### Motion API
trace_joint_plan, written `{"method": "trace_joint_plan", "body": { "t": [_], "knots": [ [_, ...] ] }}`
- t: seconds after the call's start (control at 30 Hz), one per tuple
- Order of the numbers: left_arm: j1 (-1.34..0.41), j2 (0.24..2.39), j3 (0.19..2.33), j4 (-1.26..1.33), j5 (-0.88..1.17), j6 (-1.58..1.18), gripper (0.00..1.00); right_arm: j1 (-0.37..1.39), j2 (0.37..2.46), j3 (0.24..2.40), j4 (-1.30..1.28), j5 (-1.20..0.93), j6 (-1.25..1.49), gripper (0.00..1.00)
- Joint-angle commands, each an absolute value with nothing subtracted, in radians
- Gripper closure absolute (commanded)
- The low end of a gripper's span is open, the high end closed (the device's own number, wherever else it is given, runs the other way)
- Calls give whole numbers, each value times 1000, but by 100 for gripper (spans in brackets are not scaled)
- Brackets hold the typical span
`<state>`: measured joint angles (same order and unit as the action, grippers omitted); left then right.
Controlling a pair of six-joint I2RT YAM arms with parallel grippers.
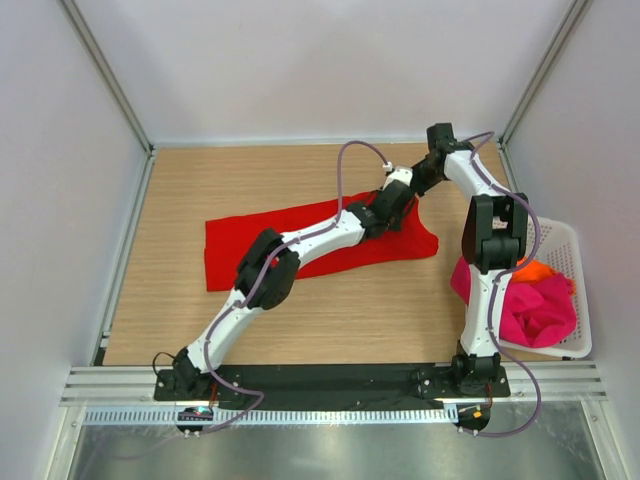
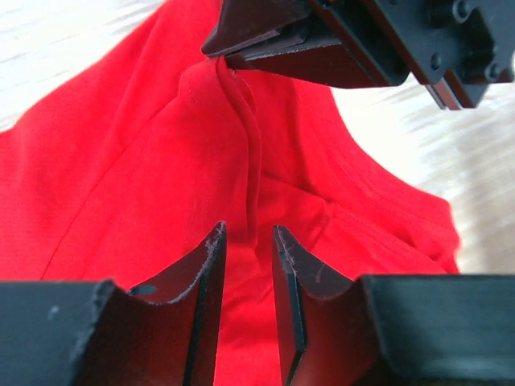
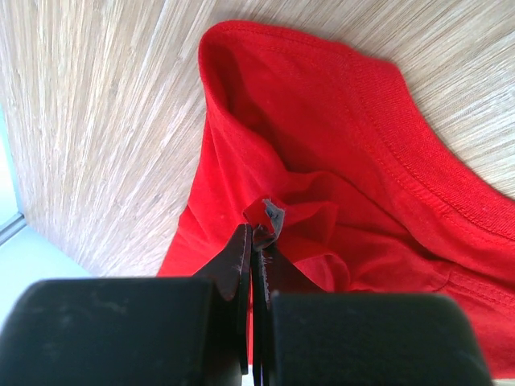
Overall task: Fold and stack the t-shirts
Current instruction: Fold the tshirt
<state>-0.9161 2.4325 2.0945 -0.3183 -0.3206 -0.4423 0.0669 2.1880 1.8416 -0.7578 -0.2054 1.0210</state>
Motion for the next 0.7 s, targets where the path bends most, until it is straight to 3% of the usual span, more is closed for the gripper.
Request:
{"method": "trace_joint_plan", "body": {
  "t": [0.0,0.4,0.67],
  "knots": [
    [-927,2456,2160,-279,-462,-419,70,63,2118,1847,-762,-221,1034,99],
    [-939,2513,2229,-279,-534,-402,73,46,2099,1804,-767,-224,1012,99],
    [-939,2514,2229,-288,-479,-376,85,32,2089,1792,-764,-235,1009,99]
  ]
}}
